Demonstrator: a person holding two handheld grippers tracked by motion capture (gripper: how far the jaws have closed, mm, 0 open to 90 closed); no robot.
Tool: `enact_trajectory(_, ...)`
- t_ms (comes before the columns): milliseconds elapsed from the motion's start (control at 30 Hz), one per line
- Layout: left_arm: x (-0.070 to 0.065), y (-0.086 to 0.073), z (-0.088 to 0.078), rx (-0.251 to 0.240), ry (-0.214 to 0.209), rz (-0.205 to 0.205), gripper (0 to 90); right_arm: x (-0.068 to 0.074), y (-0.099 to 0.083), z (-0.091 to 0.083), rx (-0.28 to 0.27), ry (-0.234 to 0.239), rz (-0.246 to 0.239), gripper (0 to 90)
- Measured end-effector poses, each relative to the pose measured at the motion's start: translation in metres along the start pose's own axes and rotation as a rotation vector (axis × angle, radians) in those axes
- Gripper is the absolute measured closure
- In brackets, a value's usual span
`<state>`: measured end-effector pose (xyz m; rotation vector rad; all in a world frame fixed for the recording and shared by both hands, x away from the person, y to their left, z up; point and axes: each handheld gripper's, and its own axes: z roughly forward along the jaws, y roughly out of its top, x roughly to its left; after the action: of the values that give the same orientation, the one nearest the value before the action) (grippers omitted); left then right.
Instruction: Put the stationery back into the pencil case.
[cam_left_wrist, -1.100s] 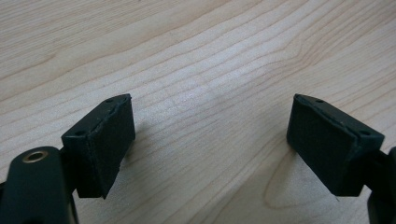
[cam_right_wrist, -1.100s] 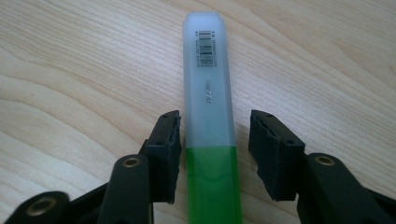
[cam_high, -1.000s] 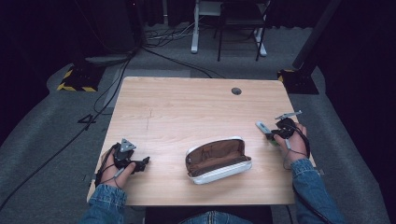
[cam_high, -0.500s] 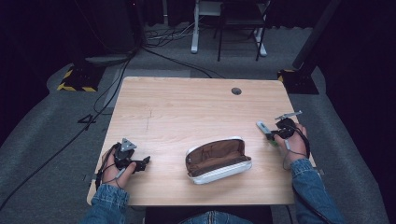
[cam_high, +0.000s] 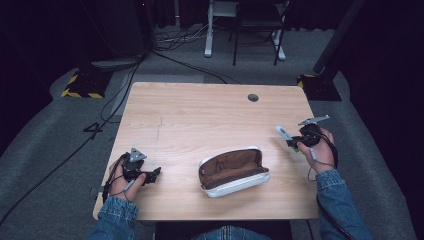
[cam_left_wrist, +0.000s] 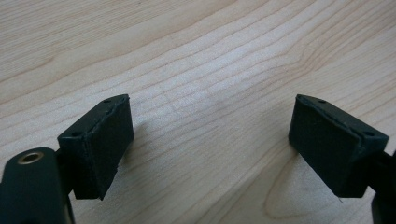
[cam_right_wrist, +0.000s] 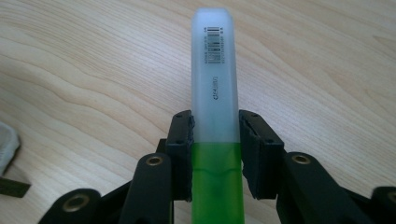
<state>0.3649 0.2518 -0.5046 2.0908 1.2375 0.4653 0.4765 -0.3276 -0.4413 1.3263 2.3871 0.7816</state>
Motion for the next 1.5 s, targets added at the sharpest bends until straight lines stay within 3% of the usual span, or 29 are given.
enact_trajectory(500,0.0,0.0,0.0,0.001,0.0,0.002,14.1,0.016,0.013,-0.036,-0.075,0.03,-0.042,67.2)
enact_trajectory(800,0.0,0.0,0.0,0.0,0.0,0.0,14.1,0.025,0.018,-0.049,-0.096,0.044,-0.073,67.2)
enact_trajectory(1067,0.0,0.0,0.0,0.0,0.0,0.001,14.1,0.036,0.022,-0.055,-0.098,0.08,-0.087,67.3)
enact_trajectory(1500,0.0,0.0,0.0,0.0,0.0,0.002,14.1,0.067,0.032,-0.07,-0.122,0.163,-0.181,67.3)
